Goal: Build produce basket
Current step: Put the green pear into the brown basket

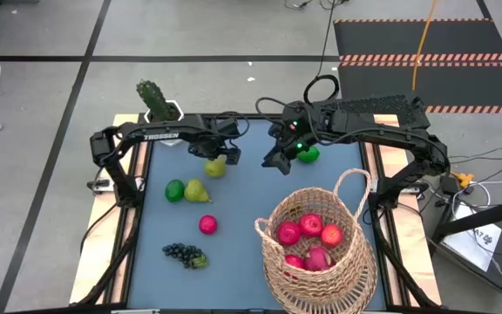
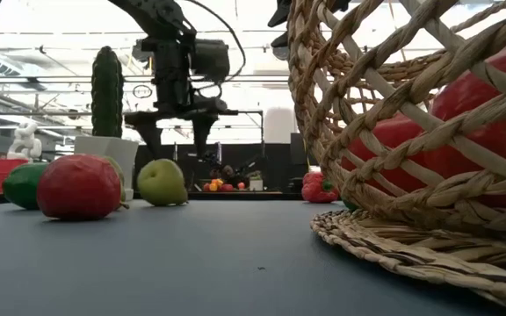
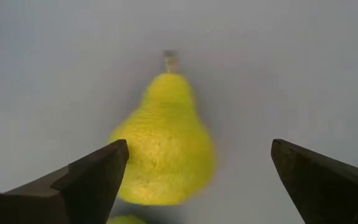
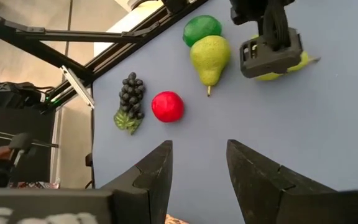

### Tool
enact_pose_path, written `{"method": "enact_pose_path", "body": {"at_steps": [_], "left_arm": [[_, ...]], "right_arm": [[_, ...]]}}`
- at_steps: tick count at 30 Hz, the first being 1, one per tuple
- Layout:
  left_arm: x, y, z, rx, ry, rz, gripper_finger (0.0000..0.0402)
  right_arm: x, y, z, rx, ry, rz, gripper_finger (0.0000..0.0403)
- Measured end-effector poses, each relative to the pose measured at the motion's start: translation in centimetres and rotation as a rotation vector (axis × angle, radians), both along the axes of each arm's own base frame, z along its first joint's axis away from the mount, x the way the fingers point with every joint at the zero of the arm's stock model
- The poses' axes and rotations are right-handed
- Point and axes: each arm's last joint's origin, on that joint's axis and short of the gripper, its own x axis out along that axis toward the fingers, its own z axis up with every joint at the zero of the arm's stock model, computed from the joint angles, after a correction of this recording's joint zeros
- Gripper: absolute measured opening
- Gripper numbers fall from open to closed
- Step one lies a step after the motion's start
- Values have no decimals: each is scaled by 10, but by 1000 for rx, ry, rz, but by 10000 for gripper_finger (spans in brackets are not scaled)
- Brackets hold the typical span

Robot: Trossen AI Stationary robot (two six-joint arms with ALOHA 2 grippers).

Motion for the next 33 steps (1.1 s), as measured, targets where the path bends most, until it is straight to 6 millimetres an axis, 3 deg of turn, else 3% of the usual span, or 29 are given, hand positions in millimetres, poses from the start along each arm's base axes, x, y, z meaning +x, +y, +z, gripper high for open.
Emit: {"method": "enact_pose_path", "body": {"at_steps": [4, 19, 33], "left_arm": [[-3, 1, -12, -66, 87, -17, 397], [-6, -8, -13, -54, 150, -324, 397], [3, -24, -21, -21, 199, -377, 398]], "right_arm": [[-1, 2, 0, 0, 5, 7, 144], [-2, 5, 0, -4, 20, 21, 144], [-2, 5, 0, -15, 17, 30, 144]]}}
